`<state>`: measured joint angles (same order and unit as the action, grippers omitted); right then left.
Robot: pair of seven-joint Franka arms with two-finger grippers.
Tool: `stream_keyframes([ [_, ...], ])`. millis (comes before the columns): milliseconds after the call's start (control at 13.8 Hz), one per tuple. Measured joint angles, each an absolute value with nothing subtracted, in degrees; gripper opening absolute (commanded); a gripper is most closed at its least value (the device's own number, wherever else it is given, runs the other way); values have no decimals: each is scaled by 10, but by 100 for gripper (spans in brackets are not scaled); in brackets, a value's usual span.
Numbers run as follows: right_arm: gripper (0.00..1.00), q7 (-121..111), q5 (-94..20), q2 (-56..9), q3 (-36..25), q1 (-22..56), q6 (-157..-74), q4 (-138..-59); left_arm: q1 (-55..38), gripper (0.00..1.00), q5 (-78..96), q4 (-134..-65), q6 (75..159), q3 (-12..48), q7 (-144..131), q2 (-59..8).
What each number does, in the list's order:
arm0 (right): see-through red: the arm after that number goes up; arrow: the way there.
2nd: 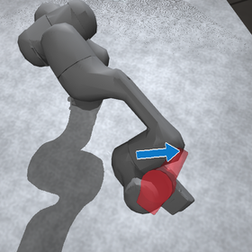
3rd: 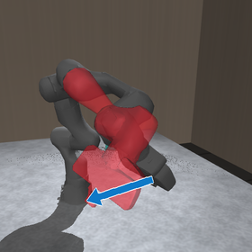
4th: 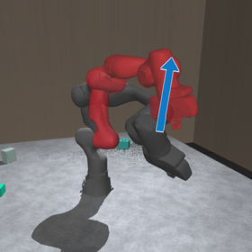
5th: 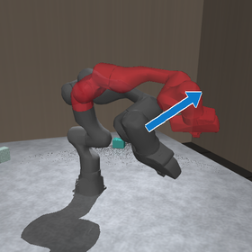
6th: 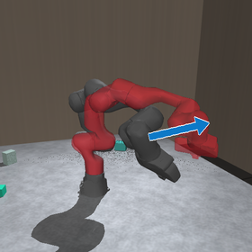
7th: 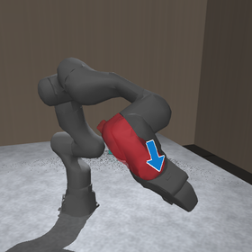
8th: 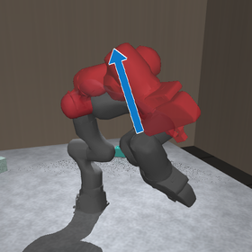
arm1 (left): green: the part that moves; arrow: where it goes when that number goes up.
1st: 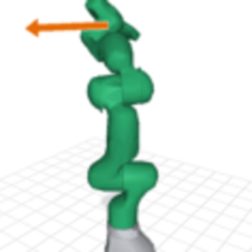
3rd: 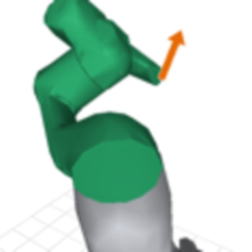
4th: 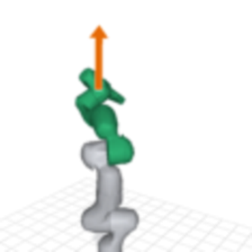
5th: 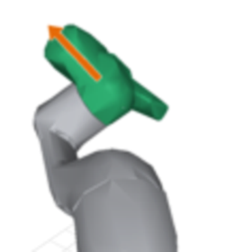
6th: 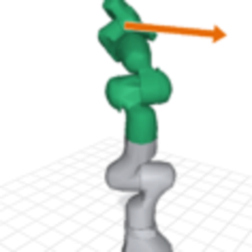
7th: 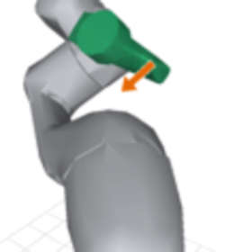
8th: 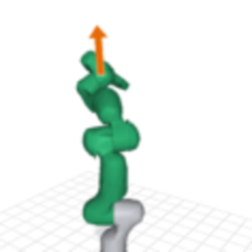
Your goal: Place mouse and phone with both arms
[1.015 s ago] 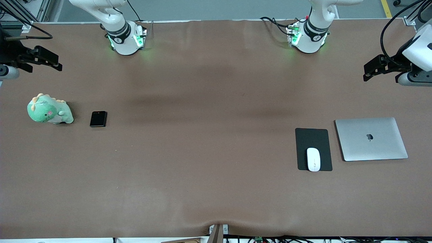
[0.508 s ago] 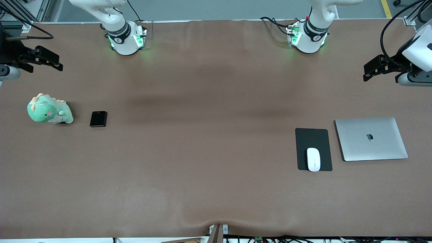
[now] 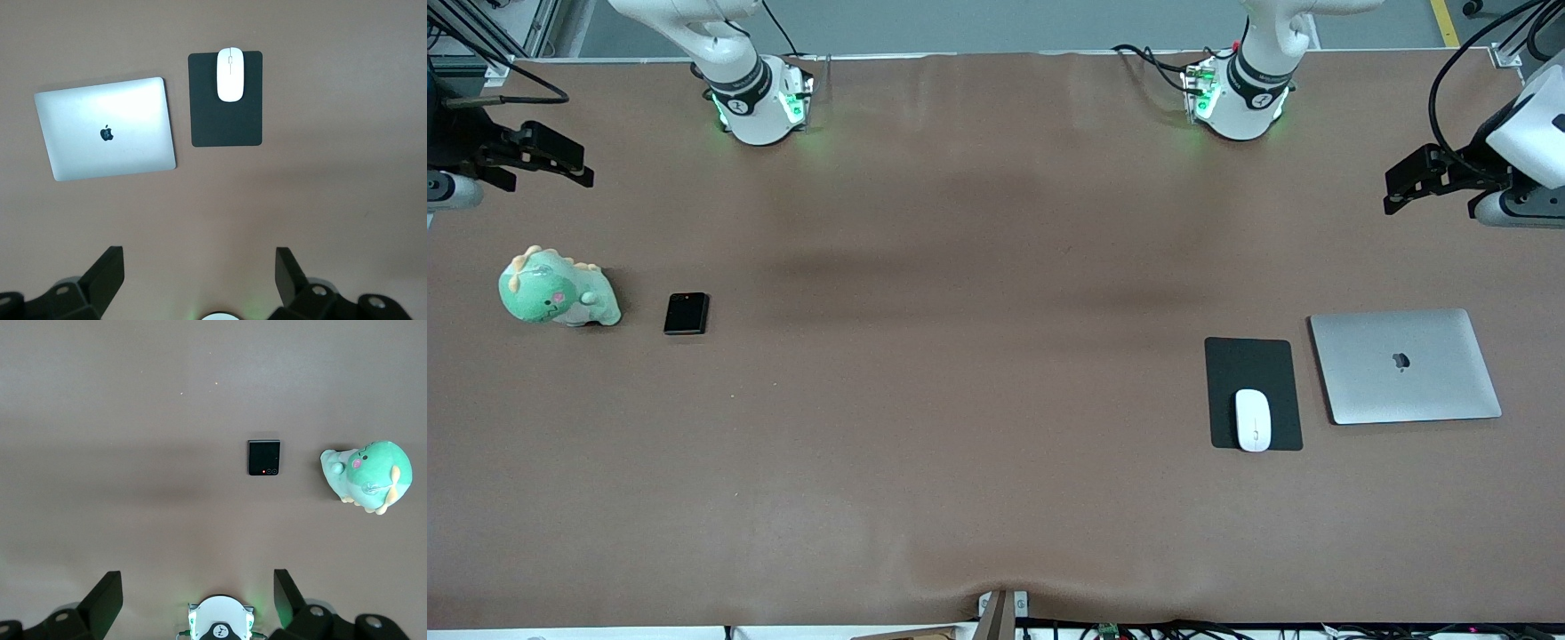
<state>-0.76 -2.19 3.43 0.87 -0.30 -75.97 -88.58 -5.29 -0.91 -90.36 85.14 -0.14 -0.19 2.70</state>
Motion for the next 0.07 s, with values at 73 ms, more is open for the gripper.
stream_keyframes([
  [73, 100, -8, -22, 34, 9, -3, -760, -886, -53, 100, -9, -904, 851, -1, -2, 27],
])
